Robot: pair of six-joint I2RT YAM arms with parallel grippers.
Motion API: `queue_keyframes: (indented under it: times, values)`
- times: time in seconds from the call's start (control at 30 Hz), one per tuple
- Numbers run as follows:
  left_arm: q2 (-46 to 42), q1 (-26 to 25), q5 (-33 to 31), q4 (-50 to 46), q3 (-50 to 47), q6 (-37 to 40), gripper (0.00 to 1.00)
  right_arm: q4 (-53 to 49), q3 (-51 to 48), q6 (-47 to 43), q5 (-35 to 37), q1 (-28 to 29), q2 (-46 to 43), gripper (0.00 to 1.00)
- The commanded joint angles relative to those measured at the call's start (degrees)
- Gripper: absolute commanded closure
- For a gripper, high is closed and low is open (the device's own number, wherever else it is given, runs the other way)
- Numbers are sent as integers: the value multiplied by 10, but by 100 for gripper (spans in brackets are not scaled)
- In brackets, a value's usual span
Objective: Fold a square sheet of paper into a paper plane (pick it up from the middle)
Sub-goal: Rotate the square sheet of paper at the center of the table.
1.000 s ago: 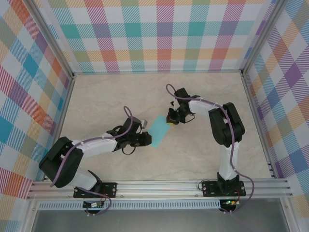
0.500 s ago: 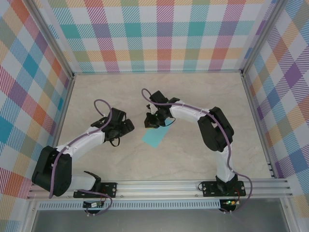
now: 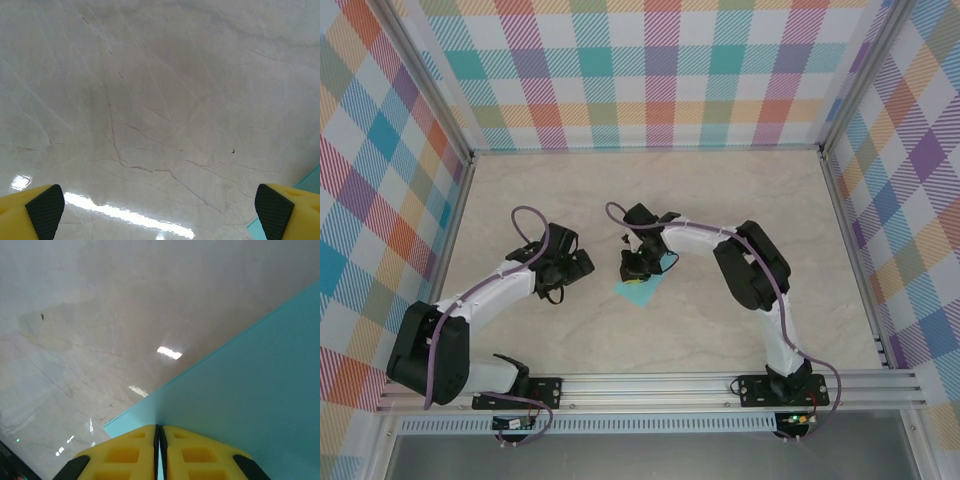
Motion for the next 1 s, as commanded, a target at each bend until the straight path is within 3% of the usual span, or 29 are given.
queue_keyframes:
  times: [0.0,0.17,0.3,0.4,0.53,0.77,0.97]
  values:
    - [2,9,11,-1,12,11,0,-41,-26,-31,16,15,3,85]
    - [-3,9,37,13,1,11,0,-46,-94,-96,6,23,-29,84]
    - [-9,9,95,46,-15,21,0,-30,-138,-128,28,22,-82,79]
    - [-4,7,124,51,-13,20,0,-1,-122,-90,45,22,-114,69]
    - [5,-2,162,51,-8,4,1,15,-102,-9,133,11,-140,60]
    - [4,-29,228,100,-38,-42,13,29,-119,74,173,-45,-147,55]
    - [20,-70,250,136,-42,-73,28,50,-117,83,136,-84,-122,57]
